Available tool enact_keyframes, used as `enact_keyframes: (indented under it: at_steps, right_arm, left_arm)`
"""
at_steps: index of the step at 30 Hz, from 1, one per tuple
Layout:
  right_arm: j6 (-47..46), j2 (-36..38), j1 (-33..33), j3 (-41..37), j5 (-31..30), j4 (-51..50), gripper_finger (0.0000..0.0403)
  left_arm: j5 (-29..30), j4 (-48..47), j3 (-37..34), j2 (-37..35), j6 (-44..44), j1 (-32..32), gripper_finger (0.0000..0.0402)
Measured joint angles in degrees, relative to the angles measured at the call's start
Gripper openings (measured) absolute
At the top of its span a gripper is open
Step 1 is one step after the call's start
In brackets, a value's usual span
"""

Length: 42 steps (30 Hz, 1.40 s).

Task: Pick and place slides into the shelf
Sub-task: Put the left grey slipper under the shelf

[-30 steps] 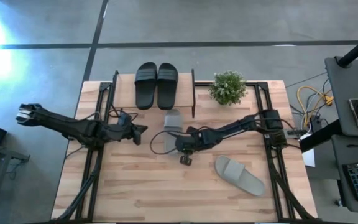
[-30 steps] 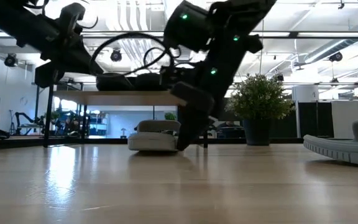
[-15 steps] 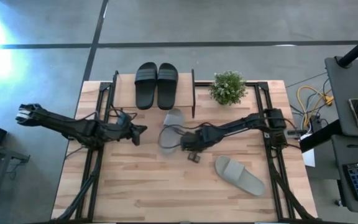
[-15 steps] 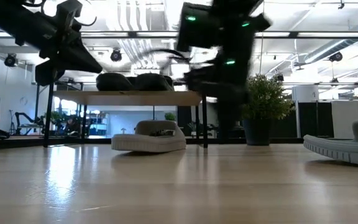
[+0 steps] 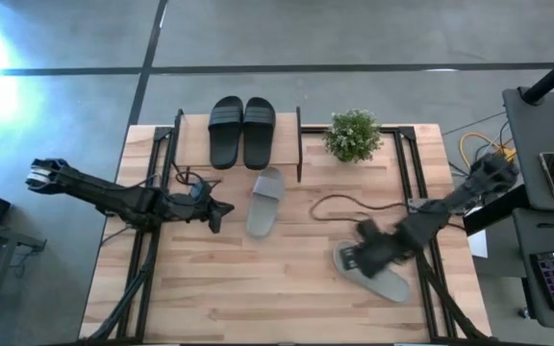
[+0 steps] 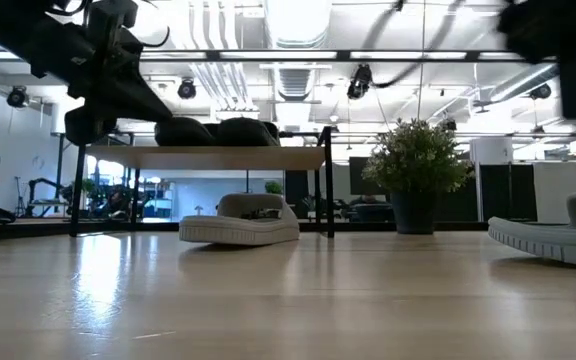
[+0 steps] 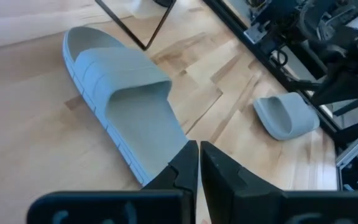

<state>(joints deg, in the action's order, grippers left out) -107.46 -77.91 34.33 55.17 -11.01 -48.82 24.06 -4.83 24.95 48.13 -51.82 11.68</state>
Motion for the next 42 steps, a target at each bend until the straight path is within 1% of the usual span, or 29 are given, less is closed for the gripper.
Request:
enact_keyframes:
  at_steps: [3,4,6,9,11,14,18,20,23,25,28,31,32,37,40,42]
  right_arm:
    - [-18.95,4.4,9.69,-2.86,-6.77,-0.09,0.0091]
    - [-20.73,4.74,12.18,-3.39,-7.06,0.31,0.0107]
    - [-21.86,4.33,14.88,-4.07,-4.32,1.34,0.0137]
    - [-22.1,0.4,15.63,-5.41,-4.11,3.91,0.0174]
    - [-22.3,-2.3,15.6,-6.17,-4.01,5.45,0.0191]
    - [-22.41,-6.84,15.74,-6.72,-4.12,8.99,0.0204]
    - [-22.45,-11.28,15.4,-6.72,-7.05,10.85,0.0209]
    - [-22.43,-12.12,14.98,-6.75,-8.8,12.0,0.0205]
    - [-22.19,-11.92,13.78,-6.88,-15.29,13.54,0.0186]
    - [-21.73,-10.83,12.59,-6.85,-19.1,13.42,0.0164]
    - [-17.66,-10.3,10.49,-6.85,-20.09,14.64,0.0108]
    - [-9.61,-10.32,8.12,-6.86,-20.09,20.8,0.0034]
    - [-6.63,-10.36,7.19,-6.86,-19.94,23.75,0.0023]
    - [9.44,-10.36,1.62,-7.41,-17.53,40.66,0.0009]
    - [16.61,-10.36,-2.09,-7.42,-17.22,46.18,0.0009]
    - [20.09,-10.36,-4.67,-7.45,-13.91,47.86,0.001]
  left_arm:
    - [-0.01,0.1,-0.09,0.28,0.03,0.0,0.0021]
    - [-0.03,-0.06,-0.13,0.15,0.03,0.0,0.0028]
    - [-0.01,0.1,-0.15,-0.05,0.03,-0.02,0.0042]
    - [-0.09,-0.36,-0.22,-0.6,-0.01,-0.04,0.0062]
    - [-0.03,0.22,-0.05,-0.65,-0.29,-0.04,0.0073]
    - [-0.52,-0.27,0.09,-1.45,-0.32,-0.04,0.0084]
    - [-1.19,-0.21,0.26,-1.98,-0.32,-0.04,0.0088]
    - [-1.5,0.22,0.22,-2.01,-0.28,-0.04,0.0088]
    - [-2.46,-0.16,0.02,-2.11,-0.3,-0.04,0.0089]
    - [-2.5,-0.12,0.02,-2.03,-0.28,-0.04,0.0089]
    - [-2.51,-0.1,0.02,-1.99,-0.28,-0.04,0.0089]
    - [-2.5,-0.11,0.02,-1.87,-0.28,-0.04,0.0089]
    - [-2.48,-0.07,0.02,-1.8,-0.28,-0.04,0.0089]
    - [-2.46,0.0,0.02,-1.35,-0.34,-0.04,0.0089]
    - [-2.5,0.0,0.02,-0.87,-0.36,-0.04,0.0089]
    - [-2.53,0.08,0.12,-0.46,-0.39,-0.04,0.0089]
